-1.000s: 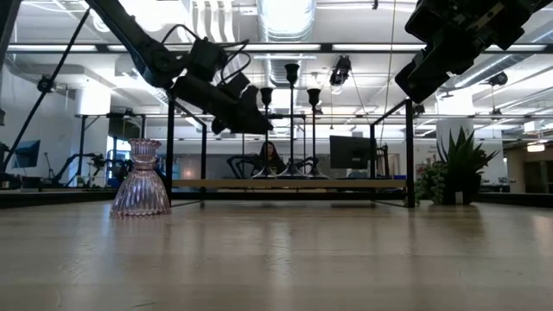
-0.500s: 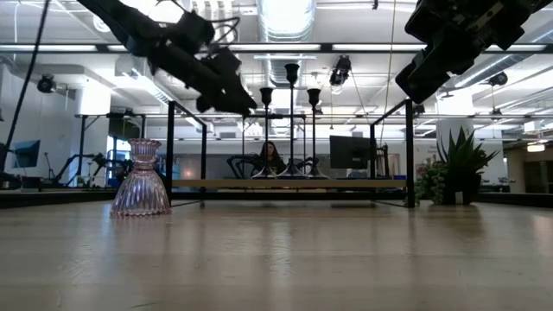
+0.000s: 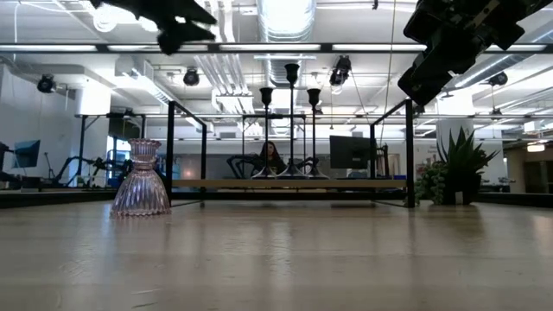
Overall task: Pick & Place candle stick holders
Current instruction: Put the bottom right purple glass candle holder on the shelf
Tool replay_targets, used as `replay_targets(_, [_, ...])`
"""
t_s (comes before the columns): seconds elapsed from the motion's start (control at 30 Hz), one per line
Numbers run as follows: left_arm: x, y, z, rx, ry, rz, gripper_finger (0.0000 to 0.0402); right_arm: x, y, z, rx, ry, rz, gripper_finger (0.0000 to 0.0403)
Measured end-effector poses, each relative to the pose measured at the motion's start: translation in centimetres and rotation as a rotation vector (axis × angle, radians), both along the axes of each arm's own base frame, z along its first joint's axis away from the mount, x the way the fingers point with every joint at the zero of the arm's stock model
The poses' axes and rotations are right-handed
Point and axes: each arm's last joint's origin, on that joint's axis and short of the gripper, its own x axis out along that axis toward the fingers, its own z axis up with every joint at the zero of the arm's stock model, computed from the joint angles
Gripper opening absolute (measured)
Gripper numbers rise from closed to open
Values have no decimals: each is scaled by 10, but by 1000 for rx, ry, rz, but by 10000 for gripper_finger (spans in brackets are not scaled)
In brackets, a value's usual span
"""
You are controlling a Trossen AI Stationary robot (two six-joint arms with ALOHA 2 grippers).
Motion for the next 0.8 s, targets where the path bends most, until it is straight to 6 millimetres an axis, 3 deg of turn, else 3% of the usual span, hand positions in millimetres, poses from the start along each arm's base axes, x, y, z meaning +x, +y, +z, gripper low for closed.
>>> replay_targets(0.23, [-36, -43, 6, -44, 10, -9, 186, 0, 6, 7, 38, 15, 5, 27])
replay_targets(0.43, [-41, -68, -25, -88, 102, 39, 186, 3, 30, 22, 8, 7, 50, 9])
replay_targets(0.67, [-40, -91, -62, -152, 164, 64, 186, -13, 70, 29, -18, 283, -48, 8])
replay_targets(0.8, [-39, -99, -78, -160, 194, 98, 186, -22, 96, 37, 13, 334, -77, 8])
